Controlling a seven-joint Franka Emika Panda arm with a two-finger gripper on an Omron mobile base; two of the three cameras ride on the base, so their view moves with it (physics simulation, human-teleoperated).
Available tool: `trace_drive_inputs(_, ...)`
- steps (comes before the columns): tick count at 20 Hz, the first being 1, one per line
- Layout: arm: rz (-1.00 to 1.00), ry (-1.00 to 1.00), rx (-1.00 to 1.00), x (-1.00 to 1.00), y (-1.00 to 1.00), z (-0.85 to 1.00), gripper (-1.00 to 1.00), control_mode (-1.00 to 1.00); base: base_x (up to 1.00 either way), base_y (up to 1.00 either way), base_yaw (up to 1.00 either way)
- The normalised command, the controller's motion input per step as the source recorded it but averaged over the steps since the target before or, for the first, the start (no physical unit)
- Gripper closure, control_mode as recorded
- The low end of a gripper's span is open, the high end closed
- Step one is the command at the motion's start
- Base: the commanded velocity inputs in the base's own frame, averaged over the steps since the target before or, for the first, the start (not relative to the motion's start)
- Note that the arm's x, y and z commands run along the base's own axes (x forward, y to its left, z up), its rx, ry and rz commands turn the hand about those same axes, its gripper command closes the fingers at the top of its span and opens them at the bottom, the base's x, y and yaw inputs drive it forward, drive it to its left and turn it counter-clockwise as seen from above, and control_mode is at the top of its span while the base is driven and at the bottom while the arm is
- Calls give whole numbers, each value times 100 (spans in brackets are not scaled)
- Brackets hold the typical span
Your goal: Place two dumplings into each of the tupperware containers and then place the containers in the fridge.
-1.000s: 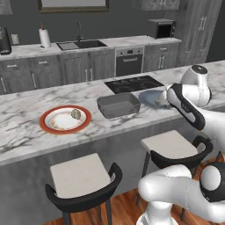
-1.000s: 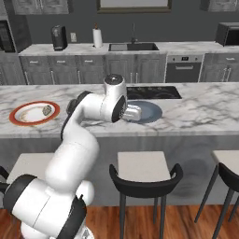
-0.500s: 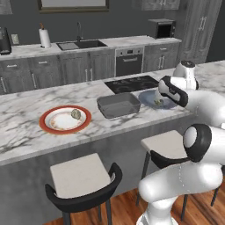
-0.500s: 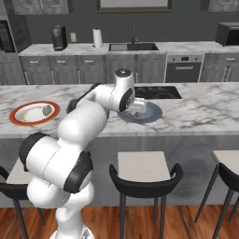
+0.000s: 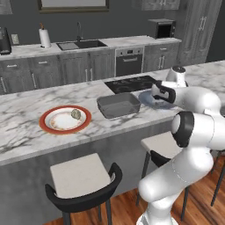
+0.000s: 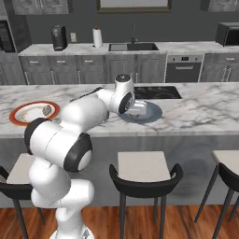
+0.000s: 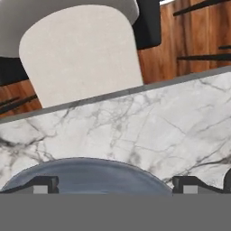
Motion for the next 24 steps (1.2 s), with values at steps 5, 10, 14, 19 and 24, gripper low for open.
trace_drive_inputs(5, 0, 0, 0, 51, -13, -11, -100, -100, 0, 0, 0)
trace_drive_inputs(10, 0, 0, 0, 36, -9, -13, -100, -100, 0, 0, 0)
trace_drive_inputs(14, 0, 0, -5, 17, 0, -31, -100, -100, 0, 0, 0)
trace_drive_inputs(19, 0, 1, -4, 29, 0, -32, -100, -100, 0, 0, 0)
trace_drive_inputs(24, 0, 1, -2, 25, 0, -24, 100, -100, 0, 0, 0)
